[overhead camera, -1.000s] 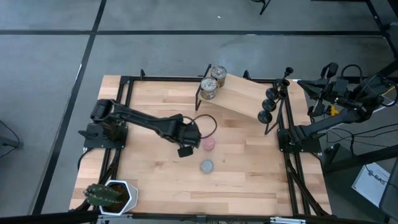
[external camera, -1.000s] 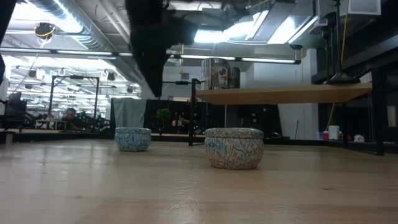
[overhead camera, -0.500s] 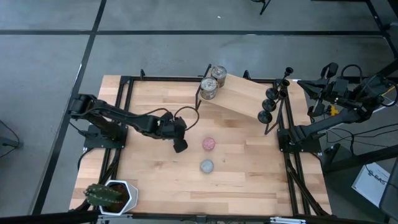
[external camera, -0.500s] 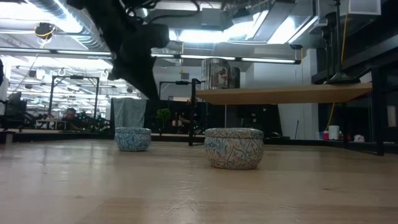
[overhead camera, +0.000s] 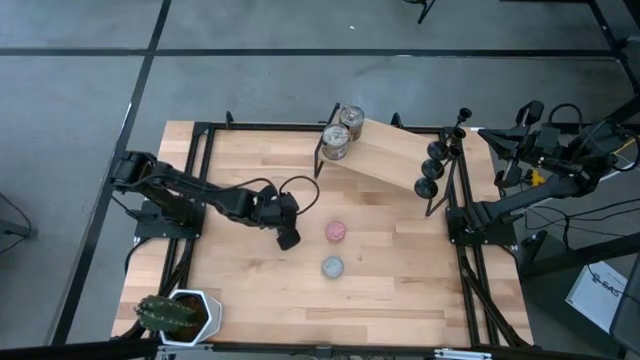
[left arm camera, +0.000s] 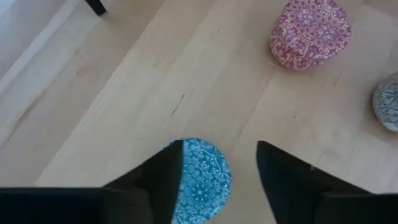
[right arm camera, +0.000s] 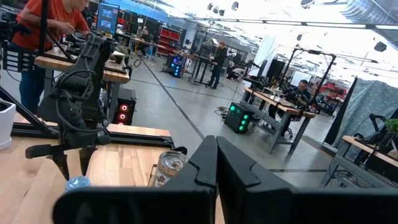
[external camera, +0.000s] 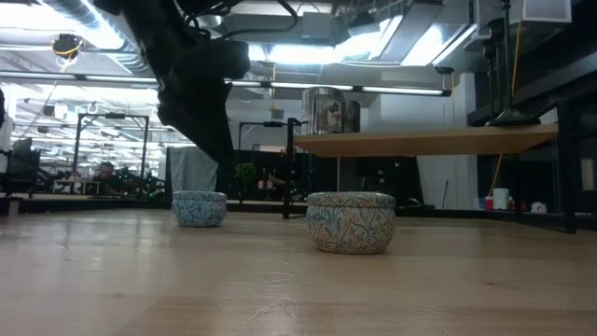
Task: Pick & Place candle stick holders
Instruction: Put the blue patterned scented candle on the shelf
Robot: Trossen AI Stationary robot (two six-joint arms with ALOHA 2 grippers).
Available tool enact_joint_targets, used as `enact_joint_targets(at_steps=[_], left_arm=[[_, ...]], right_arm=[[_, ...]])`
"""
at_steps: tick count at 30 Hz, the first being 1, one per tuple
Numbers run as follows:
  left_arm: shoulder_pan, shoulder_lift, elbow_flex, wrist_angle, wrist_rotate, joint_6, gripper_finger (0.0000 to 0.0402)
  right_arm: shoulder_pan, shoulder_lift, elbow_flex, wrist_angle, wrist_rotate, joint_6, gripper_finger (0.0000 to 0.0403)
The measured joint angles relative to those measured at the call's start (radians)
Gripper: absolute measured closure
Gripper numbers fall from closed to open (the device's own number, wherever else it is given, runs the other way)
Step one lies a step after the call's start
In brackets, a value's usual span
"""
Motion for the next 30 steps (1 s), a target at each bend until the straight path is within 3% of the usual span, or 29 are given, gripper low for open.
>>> enact_joint_targets(at_steps=[5,13,21,30], left_arm=[[-0.026,0.000,0.000,-0.035,-0.075,-0.043,0.0135],[-0.041,0.006,0.000,-0.054,-0.074,-0.176,0.0052],[-0.023,0.091,-0.001,-0.075,-0.071,-0.393,0.0019],[0.012,0.226,-0.001,-0.072,-0.018,-0.400,0.0013]], right_arm=[[0.000,0.000,0.000,0.000,0.000,0.000,0.0398],[0.000,0.000,0.000,0.000,0.000,0.000,0.0398],[0.000,0.000,0.000,0.000,0.001,0.000,0.0398],[0.000,0.000,0.000,0.000,0.001,0.000,0.0398]])
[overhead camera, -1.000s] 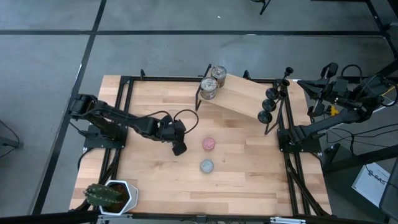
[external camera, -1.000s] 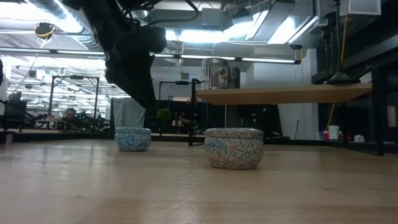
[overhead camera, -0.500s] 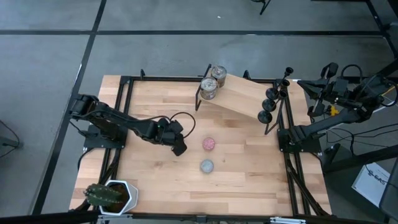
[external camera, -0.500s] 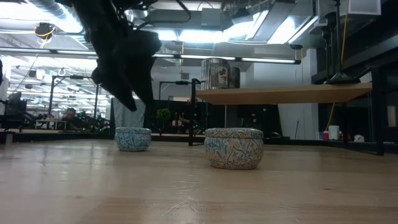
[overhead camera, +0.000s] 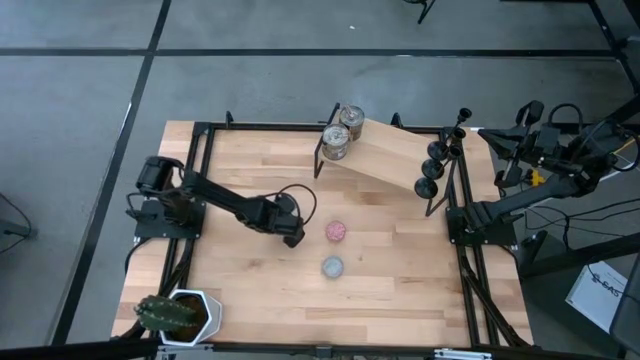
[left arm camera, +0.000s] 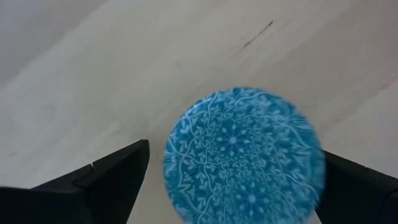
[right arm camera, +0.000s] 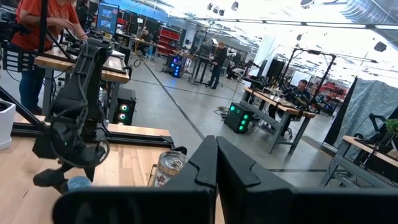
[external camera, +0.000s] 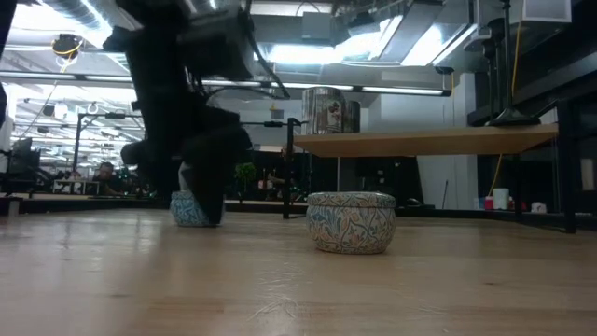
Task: Pick & Place candle stick holders
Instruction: Put the blue patterned scented candle on the shelf
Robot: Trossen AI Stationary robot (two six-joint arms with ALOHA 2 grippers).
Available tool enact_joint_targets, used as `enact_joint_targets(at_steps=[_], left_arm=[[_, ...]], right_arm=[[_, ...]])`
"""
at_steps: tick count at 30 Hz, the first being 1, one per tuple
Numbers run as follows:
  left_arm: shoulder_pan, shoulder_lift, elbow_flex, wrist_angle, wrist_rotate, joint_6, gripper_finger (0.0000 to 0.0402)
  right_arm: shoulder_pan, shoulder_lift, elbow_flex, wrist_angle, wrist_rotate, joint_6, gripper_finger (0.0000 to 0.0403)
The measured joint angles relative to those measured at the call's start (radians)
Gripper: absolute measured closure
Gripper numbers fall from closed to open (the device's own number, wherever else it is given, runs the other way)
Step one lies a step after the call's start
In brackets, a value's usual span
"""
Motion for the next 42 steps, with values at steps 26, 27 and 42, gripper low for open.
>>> enact_joint_targets(at_steps=[26,27,42], left_arm=[[-0.002,0.040,0.000,0.090,-0.067,-0.085,0.0013],[-0.002,0.040,0.000,0.092,-0.069,-0.086,0.0013],[-0.014,0.038,0.001,0.074,-0.030,-0.117,0.0115]], right_arm=[[0.000,0.000,0.000,0.000,0.000,0.000,0.0398],[0.000,0.000,0.000,0.000,0.000,0.000,0.0398],[0.000,0.000,0.000,0.000,0.000,0.000,0.0398]])
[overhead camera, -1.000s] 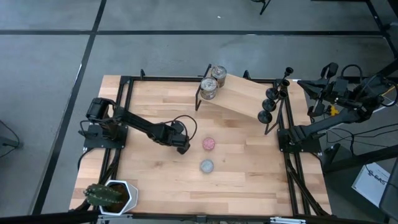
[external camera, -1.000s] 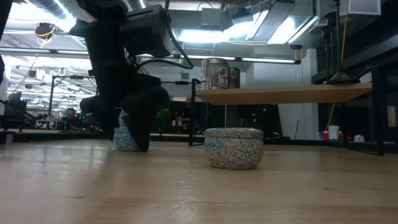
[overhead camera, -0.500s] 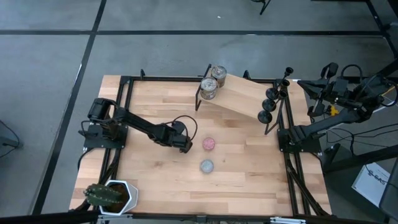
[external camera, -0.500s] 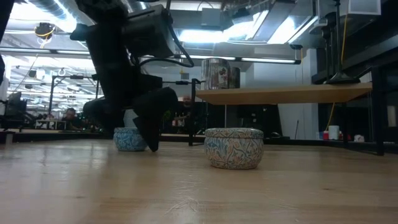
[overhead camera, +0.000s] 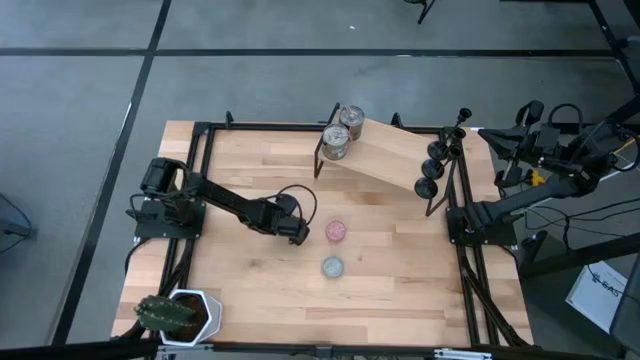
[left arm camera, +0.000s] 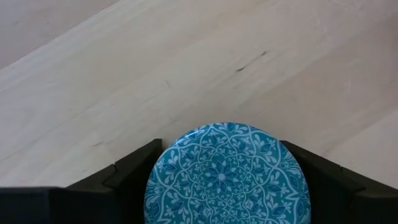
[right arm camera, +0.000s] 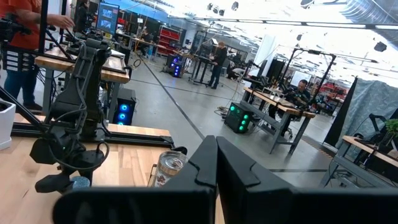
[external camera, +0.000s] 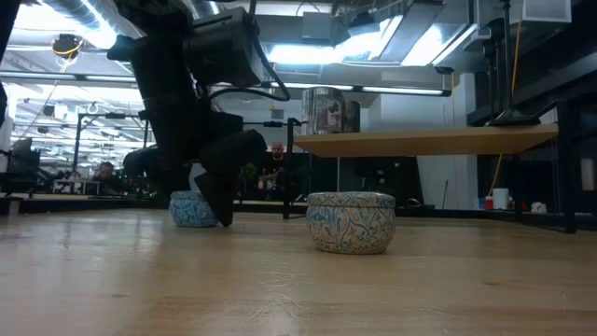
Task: Pick & Place candle stick holders
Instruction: Put the blue patterned scented candle on the shelf
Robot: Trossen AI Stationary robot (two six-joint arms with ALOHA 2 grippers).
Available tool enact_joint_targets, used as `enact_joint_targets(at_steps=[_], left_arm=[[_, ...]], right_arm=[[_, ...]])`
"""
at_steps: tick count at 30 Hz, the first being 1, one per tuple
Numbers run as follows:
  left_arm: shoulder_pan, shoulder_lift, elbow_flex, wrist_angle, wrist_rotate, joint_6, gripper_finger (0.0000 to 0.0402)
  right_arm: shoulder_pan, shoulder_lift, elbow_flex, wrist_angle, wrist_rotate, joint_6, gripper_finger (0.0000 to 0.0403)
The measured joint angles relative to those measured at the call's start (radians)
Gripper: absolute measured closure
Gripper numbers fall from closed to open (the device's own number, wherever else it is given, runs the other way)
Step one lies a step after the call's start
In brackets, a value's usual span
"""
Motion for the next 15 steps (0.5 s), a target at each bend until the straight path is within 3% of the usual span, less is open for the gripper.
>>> enact_joint_targets(at_steps=[9,15], left_arm=[[-0.010,0.004,-0.001,0.255,0.059,0.164,0.0115],[-0.010,0.004,0.082,0.300,0.034,0.274,0.0115]], right_arm=[[0.000,0.000,0.000,0.000,0.000,0.000,0.0398],[0.000,0.000,0.000,0.000,0.000,0.000,0.0398]])
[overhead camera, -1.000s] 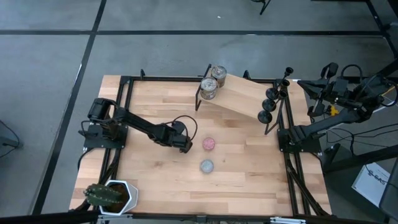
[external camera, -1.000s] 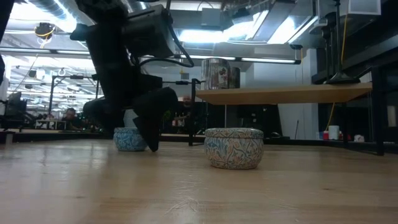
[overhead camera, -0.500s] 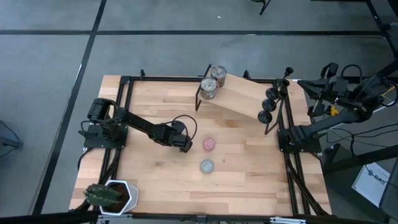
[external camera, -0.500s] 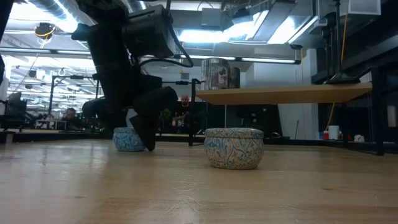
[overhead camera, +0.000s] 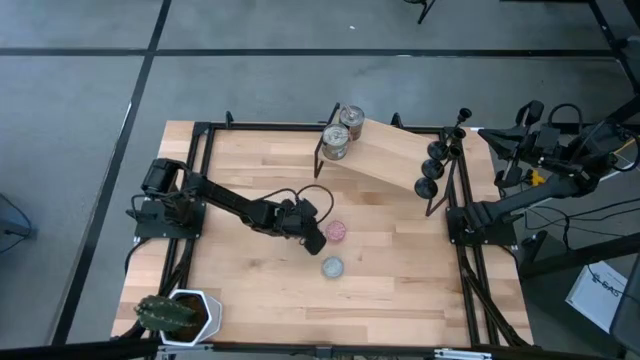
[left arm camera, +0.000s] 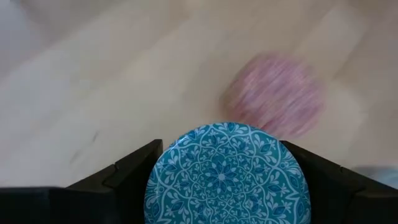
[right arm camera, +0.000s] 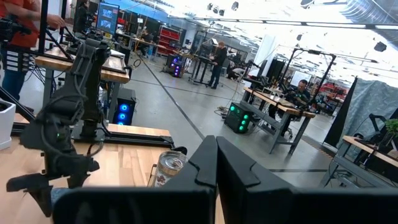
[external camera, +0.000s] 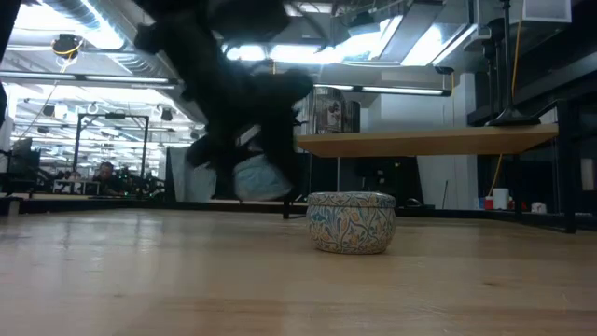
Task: Pick & Place candle stick holders
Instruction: Put the blue patterned scented candle on the shelf
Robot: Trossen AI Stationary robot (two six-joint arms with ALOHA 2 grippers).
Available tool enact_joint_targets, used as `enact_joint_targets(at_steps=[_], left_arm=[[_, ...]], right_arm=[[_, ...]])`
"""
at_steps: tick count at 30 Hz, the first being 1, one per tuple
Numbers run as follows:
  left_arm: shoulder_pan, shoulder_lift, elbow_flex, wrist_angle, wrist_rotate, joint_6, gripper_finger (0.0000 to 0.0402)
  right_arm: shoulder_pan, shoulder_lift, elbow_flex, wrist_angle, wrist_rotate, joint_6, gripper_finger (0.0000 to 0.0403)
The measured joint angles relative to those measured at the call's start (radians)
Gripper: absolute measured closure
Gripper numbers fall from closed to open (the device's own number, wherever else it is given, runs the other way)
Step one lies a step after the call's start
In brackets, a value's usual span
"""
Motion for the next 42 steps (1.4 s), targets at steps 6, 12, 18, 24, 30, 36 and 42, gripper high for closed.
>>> enact_joint_targets(at_steps=[6,12,18,24,30,36,42], left_arm=[[0.000,-0.001,0.135,-0.002,-0.049,0.137,0.0115],[0.009,-0.001,0.256,0.003,-0.111,0.271,0.0115],[0.041,0.041,0.349,0.090,-0.057,0.399,0.0115],[0.072,0.169,0.514,0.092,0.023,0.505,0.0115],[0.108,0.282,0.701,0.090,0.038,0.613,0.0115],[0.174,0.338,0.807,0.083,0.025,0.650,0.0115],[0.243,0.371,0.814,0.081,0.002,0.656,0.0115]], right_arm=[[0.000,0.000,0.000,0.000,0.000,0.000,0.0398],[0.000,0.000,0.000,0.000,0.000,0.000,0.0398],[0.000,0.000,0.000,0.000,0.000,0.000,0.0398],[0.000,0.000,0.000,0.001,0.000,0.000,0.0398],[0.000,0.000,0.000,0.000,0.000,0.000,0.0398],[0.000,0.000,0.000,0.000,0.000,0.000,0.0398],[0.000,0.000,0.000,0.000,0.000,0.000,0.0398]])
